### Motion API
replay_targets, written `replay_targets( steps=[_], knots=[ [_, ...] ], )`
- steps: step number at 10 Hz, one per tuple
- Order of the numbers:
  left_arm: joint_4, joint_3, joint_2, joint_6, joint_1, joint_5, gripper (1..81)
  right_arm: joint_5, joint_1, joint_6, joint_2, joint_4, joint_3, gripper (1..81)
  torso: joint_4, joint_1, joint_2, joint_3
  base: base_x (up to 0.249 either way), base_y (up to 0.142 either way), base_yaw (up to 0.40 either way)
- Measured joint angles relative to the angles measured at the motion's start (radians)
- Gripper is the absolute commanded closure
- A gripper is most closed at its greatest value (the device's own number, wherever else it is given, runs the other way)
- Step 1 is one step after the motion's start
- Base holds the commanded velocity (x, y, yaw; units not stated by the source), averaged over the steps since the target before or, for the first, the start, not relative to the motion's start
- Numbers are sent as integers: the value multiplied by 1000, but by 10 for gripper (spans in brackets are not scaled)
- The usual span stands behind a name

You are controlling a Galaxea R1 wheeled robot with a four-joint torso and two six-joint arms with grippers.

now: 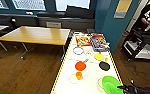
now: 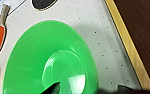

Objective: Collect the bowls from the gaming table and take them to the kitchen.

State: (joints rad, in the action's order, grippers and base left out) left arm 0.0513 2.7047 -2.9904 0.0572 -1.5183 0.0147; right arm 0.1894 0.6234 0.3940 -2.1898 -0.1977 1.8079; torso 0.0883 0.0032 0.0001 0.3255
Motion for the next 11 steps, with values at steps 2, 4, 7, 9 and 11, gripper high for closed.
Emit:
replay_targets(
  steps=[2, 4, 7, 9, 11],
  knots=[
    [0, 7, -8, 0, 0, 0, 10, 0, 11, 0, -54, 0, 40, 10, 0, 0, 0, 0, 0, 0, 0],
    [0, 10, -7, 0, 0, 0, 10, -6, 11, 0, -96, 0, 61, 10, 0, 0, 0, 0, 0, 0, 0],
    [0, 13, -7, 0, 0, 1, 10, -24, 21, 10, -145, 0, 109, 811, 0, 0, 0, 0, 0, 0, 0],
    [0, 13, -4, 0, 0, -1, 10, -49, 39, 2, -168, -9, 114, 811, 0, 0, 0, 0, 0, 0, 0],
    [0, 13, -1, 0, 0, 0, 10, -49, 39, 26, -153, -8, 67, 811, 0, 1, 0, 0, 0, 0, 0]
  ],
)
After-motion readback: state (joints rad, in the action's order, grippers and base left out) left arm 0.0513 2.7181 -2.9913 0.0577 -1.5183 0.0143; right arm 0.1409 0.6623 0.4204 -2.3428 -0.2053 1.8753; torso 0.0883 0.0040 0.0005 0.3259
